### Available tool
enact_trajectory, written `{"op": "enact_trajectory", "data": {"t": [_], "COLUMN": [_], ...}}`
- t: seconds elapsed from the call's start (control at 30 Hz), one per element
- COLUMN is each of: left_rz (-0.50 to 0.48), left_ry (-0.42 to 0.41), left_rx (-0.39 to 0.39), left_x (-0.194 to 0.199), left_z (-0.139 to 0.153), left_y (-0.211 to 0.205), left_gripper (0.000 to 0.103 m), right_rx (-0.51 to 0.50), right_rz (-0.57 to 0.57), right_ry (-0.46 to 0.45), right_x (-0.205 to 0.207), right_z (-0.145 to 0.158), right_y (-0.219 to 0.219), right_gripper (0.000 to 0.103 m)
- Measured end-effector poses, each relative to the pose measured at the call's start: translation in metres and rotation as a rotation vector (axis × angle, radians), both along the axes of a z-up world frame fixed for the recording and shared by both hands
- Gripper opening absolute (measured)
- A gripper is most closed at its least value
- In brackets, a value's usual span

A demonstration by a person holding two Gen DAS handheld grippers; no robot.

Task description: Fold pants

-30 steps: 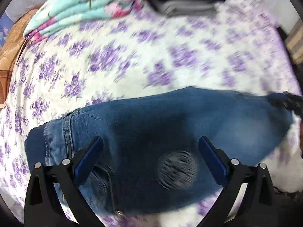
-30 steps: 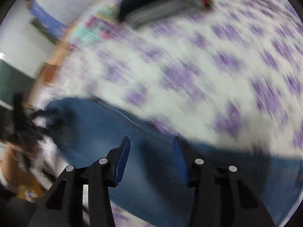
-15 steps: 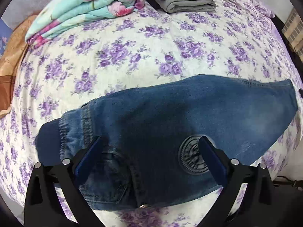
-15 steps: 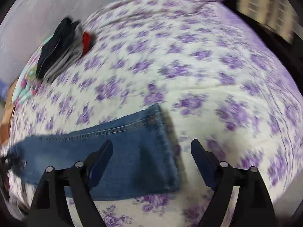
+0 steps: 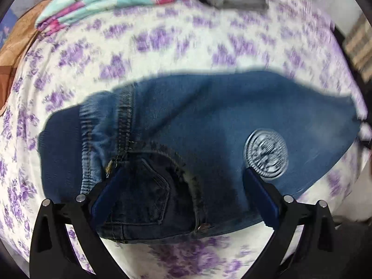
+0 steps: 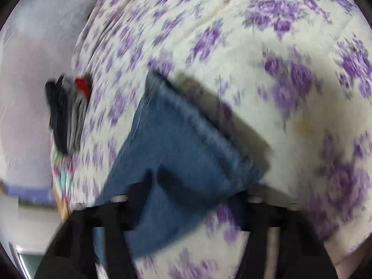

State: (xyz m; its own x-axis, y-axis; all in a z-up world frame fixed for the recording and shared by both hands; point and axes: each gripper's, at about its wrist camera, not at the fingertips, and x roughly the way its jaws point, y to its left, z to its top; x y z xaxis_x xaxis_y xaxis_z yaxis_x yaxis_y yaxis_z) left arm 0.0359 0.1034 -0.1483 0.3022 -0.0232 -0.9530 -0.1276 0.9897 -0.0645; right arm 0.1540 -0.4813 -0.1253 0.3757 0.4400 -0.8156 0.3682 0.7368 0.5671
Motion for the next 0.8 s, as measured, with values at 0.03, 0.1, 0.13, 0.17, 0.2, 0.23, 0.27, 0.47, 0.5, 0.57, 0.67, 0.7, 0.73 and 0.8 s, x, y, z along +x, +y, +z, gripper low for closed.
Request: {"op": "enact_trajectory", "data": {"t": [0.03,0.1,0.13,0.17,0.2,0.23,0.27,0.47,0.5,0.57,0.67,0.7,0.73,0.8], "left_rz": [0.0,0.021,0.033,0.045,0.06,0.079,0.102,0.173,0.187,0.212,0.223,0.226,0.23,0.233], "left_ry": [-0.002,0.009,0.009,0.003,-0.002,-0.008,-0.017,-0.08,-0.08,-0.071,-0.072,-0.077,-0.077,-0.078], "left_rx": [0.016,0.012,0.002,-0.006,-0.017,-0.03,-0.044,-0.087,-0.088,-0.095,-0.124,-0.132,-0.136,-0.124], "left_x": [0.001,0.004,0.004,0.003,0.002,0.0,-0.002,-0.01,-0.011,-0.014,-0.021,-0.024,-0.026,-0.026], "left_z": [0.001,0.004,0.006,0.009,0.011,0.014,0.019,0.046,0.047,0.046,0.047,0.048,0.049,0.053], "left_y": [-0.002,-0.002,0.0,0.001,0.003,0.005,0.007,0.019,0.021,0.026,0.03,0.031,0.032,0.03], "left_gripper": [0.099,0.099,0.099,0.097,0.097,0.097,0.097,0.097,0.097,0.097,0.097,0.097,0.097,0.097], "right_rx": [0.024,-0.018,-0.088,-0.145,-0.187,-0.191,-0.193,-0.255,-0.27,-0.394,-0.315,-0.233,-0.158,-0.054], "right_rz": [-0.018,-0.014,0.048,0.142,0.277,0.344,0.454,0.979,1.069,1.236,1.298,1.276,1.244,1.148], "right_ry": [-0.001,0.009,-0.033,-0.104,-0.19,-0.224,-0.266,-0.285,-0.234,-0.14,-0.149,-0.117,-0.095,-0.136], "right_x": [0.004,0.007,0.007,0.006,0.002,-0.001,-0.005,-0.036,-0.043,-0.065,-0.068,-0.062,-0.053,-0.033], "right_z": [0.0,0.017,0.037,0.059,0.088,0.1,0.117,0.087,0.062,0.015,0.024,0.033,0.044,0.076], "right_y": [0.0,0.012,0.028,0.05,0.083,0.1,0.13,0.302,0.325,0.356,0.356,0.348,0.337,0.301], "right_gripper": [0.02,0.014,0.014,0.014,0.014,0.014,0.014,0.032,0.039,0.043,0.072,0.072,0.072,0.072]}}
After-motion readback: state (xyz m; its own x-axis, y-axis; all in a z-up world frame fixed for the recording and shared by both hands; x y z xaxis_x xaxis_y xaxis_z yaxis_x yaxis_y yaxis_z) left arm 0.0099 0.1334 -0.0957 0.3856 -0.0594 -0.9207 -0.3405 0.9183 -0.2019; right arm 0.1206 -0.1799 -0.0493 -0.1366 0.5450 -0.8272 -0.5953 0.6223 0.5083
